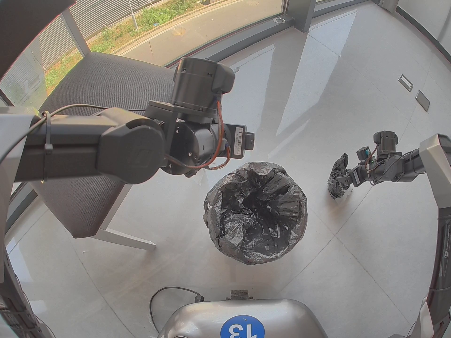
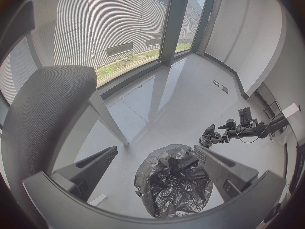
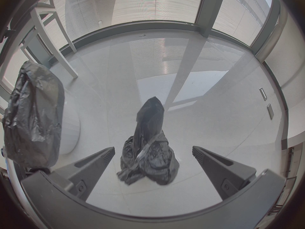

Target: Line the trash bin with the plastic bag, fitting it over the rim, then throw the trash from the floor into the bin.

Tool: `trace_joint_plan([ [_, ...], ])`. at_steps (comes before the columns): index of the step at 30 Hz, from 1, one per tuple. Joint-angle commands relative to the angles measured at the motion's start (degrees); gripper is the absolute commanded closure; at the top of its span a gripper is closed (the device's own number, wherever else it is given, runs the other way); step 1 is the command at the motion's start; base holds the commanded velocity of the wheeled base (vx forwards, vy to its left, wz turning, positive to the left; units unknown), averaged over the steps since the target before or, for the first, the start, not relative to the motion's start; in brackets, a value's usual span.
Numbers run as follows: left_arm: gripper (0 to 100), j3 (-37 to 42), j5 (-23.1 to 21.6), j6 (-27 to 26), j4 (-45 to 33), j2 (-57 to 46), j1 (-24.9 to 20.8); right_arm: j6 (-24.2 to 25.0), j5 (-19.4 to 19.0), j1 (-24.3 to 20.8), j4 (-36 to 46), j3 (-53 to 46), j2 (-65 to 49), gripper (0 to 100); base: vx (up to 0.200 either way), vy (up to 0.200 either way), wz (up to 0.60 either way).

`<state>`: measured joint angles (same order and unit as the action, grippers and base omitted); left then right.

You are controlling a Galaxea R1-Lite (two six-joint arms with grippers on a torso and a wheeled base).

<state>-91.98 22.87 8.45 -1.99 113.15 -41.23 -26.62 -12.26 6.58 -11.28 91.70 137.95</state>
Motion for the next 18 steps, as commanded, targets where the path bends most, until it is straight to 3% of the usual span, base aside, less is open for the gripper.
trace_joint_plan([
  [1,0,-0.04,0.07,-0.19,0.14,0.14,0.89,0.96,-0.13,-0.43,0.20,7.36,9.88,0,0.000,0.000,0.00],
  [5,0,-0.57,0.07,-0.10,0.41,0.31,1.33,0.96,-0.04,-0.43,0.64,10.61,12.96,0,0.000,0.000,0.00],
  [6,0,-0.92,-0.02,-0.10,0.67,0.67,1.33,0.87,-0.13,-0.43,0.91,12.01,14.28,100,0.000,0.000,0.00],
  [18,0,-1.63,0.07,0.17,0.67,1.90,0.97,0.52,-0.13,-0.43,1.08,10.69,12.26,100,0.000,0.000,0.00],
])
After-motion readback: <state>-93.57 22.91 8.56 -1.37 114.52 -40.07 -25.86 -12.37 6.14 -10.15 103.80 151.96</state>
